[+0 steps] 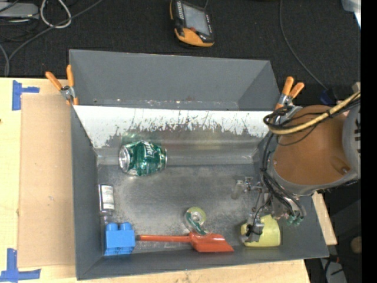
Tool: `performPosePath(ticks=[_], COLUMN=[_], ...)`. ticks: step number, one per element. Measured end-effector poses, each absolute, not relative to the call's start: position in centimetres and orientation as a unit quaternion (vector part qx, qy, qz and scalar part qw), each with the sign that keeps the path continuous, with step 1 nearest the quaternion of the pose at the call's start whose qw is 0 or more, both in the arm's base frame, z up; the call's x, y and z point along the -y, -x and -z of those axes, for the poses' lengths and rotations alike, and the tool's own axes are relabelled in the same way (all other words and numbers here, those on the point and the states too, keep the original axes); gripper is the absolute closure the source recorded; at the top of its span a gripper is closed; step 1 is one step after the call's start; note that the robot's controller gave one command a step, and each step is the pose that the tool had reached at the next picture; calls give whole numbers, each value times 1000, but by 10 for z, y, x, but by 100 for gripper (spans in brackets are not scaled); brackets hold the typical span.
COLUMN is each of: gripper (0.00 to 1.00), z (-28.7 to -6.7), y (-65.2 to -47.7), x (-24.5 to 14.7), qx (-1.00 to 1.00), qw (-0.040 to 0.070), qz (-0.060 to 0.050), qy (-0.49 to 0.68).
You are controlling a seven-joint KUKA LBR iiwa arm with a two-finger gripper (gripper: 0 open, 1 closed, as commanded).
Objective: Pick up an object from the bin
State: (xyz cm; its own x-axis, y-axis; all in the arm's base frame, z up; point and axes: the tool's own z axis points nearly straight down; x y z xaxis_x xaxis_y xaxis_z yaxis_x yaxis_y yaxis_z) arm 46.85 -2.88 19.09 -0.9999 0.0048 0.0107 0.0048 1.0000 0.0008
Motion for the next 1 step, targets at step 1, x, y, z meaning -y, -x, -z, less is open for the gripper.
performPosePath(ticks=[1], gripper=[0], z=[-195], y=[-470], x=[29], qx=[1000], qw=[1], qz=[0], qy=[1])
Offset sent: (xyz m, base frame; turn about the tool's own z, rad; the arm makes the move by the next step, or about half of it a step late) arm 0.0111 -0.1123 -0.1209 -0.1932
